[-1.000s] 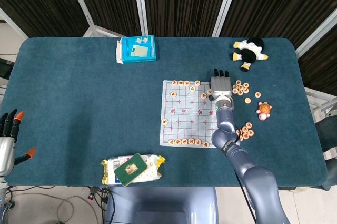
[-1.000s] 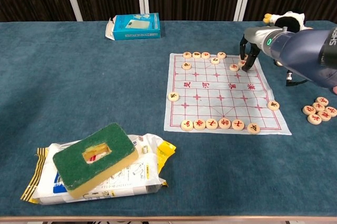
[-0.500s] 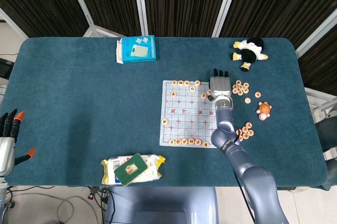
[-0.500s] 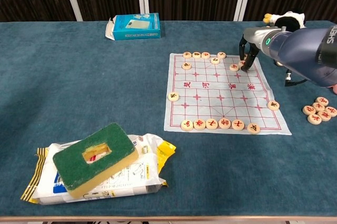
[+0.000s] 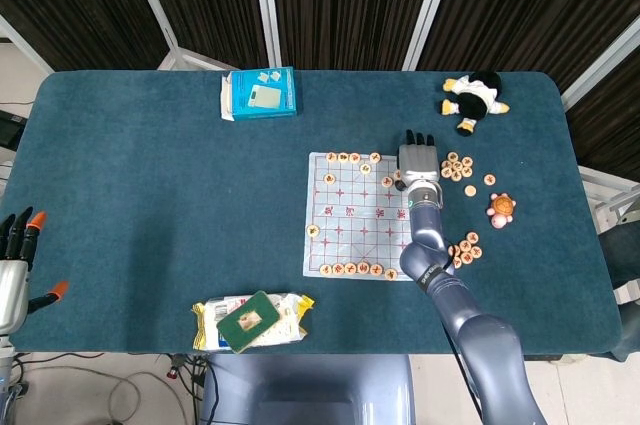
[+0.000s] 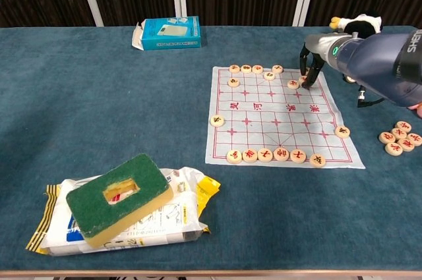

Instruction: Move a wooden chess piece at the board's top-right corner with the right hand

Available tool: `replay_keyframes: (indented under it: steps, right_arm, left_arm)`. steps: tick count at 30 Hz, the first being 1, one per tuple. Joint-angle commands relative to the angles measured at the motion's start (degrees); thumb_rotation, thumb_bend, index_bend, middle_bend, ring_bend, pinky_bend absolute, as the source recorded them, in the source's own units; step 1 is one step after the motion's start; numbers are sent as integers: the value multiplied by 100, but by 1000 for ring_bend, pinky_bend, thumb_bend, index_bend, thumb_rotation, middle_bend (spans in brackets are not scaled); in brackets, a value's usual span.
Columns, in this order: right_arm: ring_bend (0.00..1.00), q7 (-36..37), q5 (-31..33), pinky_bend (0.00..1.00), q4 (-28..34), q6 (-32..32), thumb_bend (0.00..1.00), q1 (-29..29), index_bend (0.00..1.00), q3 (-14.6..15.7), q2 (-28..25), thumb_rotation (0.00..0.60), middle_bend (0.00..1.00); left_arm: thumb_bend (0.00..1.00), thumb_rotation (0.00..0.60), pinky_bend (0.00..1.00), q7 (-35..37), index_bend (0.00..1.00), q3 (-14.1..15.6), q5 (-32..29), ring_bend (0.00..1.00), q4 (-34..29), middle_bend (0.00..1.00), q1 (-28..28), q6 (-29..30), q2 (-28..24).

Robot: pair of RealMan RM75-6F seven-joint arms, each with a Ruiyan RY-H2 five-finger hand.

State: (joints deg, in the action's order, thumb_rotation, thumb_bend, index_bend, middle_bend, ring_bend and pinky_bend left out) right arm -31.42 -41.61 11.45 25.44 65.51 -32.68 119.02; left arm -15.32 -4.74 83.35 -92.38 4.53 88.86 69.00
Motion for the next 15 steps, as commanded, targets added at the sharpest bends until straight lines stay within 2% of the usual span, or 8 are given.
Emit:
replay_keyframes:
  steps: [1,15]
  right_arm:
    - [6,16,1,23,-2,-24,346,4,506,-13,-2,600,0]
    - [10,109,-60,23,-23,-62,345,11,524,-33,-12,600,0]
  left_arm:
    - [48,600,51,-2,6,1,-1,0,1,0,1,-3,2]
    - [48,600,51,-29,6,3,1,0,3,0,6,-9,15]
